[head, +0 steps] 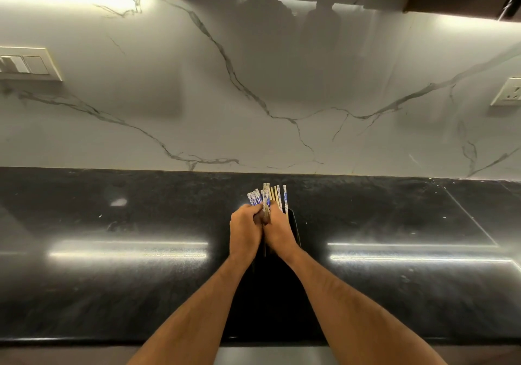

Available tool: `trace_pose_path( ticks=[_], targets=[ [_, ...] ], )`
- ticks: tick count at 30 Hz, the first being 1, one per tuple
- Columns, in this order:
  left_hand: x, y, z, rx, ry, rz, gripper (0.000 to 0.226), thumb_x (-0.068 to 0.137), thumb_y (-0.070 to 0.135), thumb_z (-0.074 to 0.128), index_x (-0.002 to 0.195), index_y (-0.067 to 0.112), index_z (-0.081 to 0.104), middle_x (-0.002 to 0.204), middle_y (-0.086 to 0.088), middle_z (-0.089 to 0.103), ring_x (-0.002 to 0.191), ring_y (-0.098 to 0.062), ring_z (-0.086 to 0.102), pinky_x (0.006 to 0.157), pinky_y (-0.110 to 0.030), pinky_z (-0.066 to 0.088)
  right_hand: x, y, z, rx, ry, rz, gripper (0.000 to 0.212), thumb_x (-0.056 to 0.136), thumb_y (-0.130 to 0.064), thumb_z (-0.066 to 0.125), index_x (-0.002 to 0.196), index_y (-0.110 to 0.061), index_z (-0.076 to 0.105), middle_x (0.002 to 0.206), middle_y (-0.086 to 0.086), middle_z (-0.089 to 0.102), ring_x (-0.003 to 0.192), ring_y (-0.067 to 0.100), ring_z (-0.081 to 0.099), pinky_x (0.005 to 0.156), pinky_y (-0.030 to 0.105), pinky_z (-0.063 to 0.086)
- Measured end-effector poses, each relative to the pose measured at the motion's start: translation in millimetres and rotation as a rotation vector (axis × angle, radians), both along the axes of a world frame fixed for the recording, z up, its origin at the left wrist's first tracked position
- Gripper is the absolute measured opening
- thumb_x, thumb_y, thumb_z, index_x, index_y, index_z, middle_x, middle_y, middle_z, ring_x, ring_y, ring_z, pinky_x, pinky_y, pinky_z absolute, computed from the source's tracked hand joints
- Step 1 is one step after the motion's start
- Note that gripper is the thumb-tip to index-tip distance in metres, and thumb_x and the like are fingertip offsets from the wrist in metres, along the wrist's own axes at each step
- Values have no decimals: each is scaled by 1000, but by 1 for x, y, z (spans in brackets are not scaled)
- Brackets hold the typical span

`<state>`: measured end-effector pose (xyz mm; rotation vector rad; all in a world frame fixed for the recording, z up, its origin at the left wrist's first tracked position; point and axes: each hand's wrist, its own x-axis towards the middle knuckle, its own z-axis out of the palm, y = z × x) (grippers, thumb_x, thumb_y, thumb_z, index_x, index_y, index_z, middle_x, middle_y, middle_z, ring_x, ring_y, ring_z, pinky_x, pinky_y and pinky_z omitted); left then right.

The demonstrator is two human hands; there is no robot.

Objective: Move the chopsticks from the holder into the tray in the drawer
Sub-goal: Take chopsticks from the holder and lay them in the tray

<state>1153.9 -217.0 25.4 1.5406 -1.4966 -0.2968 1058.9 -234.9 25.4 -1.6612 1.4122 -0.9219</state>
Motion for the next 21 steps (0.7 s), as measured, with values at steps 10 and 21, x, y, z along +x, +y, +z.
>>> trace_pose_path(
  ticks=[10,21],
  targets=[
    [-14,3,39,130,557,-238,27,102,18,54,128,14,60,114,-8,71,99,-15,71,87,-31,59,-5,-8,62,-152,-324,-205,18,103,-6,49,116,-15,59,96,1,67,87,8,69,75,21,56],
    [-27,41,64,465,693,-623,28,106,27,43,96,5,57,69,-3,57,55,-11,52,58,-26,49,-36,30,121,37,-492,-120,21,103,-6,48,120,-11,58,94,15,73,81,22,76,75,36,64]
  ],
)
